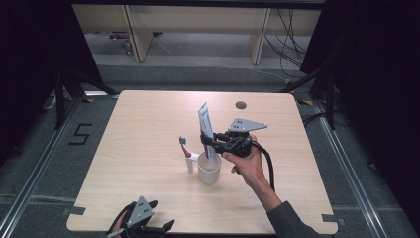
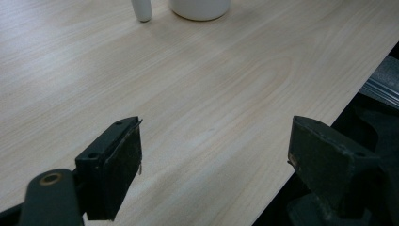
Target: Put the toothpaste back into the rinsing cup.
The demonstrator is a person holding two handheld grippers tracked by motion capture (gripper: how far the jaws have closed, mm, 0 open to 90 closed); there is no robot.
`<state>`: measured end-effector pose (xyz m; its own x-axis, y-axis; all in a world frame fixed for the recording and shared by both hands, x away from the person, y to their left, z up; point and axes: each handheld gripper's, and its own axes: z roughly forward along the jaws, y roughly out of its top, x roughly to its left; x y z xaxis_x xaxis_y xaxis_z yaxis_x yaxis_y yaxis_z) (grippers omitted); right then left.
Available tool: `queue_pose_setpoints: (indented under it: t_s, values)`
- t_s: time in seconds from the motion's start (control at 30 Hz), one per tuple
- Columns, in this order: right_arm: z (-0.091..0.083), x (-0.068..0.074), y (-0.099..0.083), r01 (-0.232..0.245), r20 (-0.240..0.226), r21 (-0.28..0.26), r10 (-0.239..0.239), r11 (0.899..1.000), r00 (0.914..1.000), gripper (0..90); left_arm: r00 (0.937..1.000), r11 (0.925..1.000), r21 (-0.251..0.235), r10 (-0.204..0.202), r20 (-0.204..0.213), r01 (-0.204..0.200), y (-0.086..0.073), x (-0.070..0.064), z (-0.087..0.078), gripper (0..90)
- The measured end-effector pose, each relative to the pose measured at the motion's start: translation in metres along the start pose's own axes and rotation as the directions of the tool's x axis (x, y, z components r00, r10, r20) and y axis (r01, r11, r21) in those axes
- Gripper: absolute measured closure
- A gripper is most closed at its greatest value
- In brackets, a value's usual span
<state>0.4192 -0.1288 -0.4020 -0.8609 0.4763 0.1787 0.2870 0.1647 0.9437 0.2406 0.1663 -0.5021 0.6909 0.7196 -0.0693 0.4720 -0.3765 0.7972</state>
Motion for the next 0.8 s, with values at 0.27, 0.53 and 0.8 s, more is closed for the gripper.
queue_pose_setpoints:
  t_s: [0.27,0.53,0.8]
  values:
    - [0.004,0.0,-0.009,-0.002,-0.007,0.03,0.002,1.0,1.0,75.7,0.9997,0.9995,0.018,0.025,-0.005,-0.025,0.0,0.002,-0.001,17.9]
    - [0.007,0.001,-0.018,-0.004,-0.001,0.056,0.005,0.998,1.0,75.7,0.9995,0.999,0.031,0.033,-0.003,-0.033,0.0,0.002,-0.001,17.9]
    - [0.01,-0.002,-0.026,0.029,-0.009,0.073,-0.029,0.997,0.9995,75.7,0.9996,0.9993,0.023,0.029,-0.005,-0.029,0.0,0.002,-0.001,17.9]
